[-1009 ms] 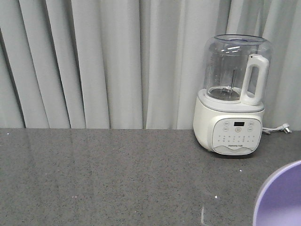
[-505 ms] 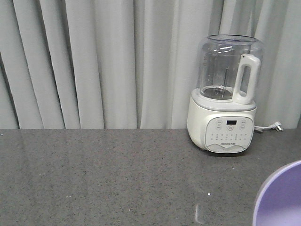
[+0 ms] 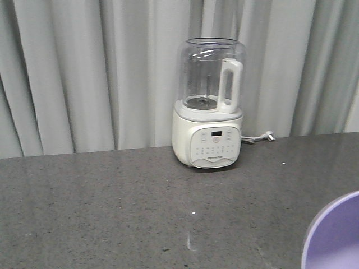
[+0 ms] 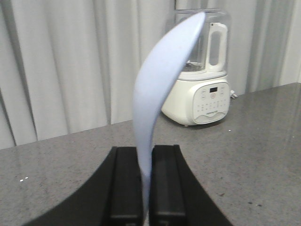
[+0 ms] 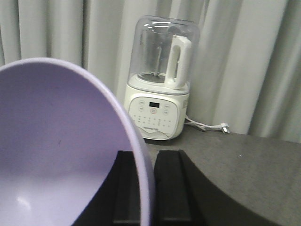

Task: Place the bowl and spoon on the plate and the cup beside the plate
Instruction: 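Drive the base, holding spoon and bowl, to the pale blue plate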

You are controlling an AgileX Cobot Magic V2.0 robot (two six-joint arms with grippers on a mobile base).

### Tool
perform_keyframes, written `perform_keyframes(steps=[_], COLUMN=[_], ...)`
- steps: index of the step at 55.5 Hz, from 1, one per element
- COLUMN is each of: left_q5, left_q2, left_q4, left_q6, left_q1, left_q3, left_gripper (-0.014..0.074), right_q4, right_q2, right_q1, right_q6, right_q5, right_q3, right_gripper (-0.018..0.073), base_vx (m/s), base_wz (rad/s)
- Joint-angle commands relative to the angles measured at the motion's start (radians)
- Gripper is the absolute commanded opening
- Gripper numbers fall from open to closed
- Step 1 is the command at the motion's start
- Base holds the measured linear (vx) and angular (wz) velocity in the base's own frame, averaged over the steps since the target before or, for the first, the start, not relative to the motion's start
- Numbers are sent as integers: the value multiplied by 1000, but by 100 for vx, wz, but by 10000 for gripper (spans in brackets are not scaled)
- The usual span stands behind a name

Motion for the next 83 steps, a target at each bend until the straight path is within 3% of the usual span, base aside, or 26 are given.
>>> perform_keyframes(steps=[1, 83], left_q5=[-71, -71], left_q2=[11, 11], left_q4=[-33, -33], left_q6=[-2, -2], left_q1=[-5, -5], left_q3=[-28, -28], left_gripper=[0, 0], right_q4=[28, 28], right_q2=[8, 8], right_q1=[-1, -1], right_q6=[-9, -9], right_q5=[-83, -84], right_q3=[-28, -28], right_gripper=[-8, -8], base_vx=[-11, -13], base_wz=[-41, -52])
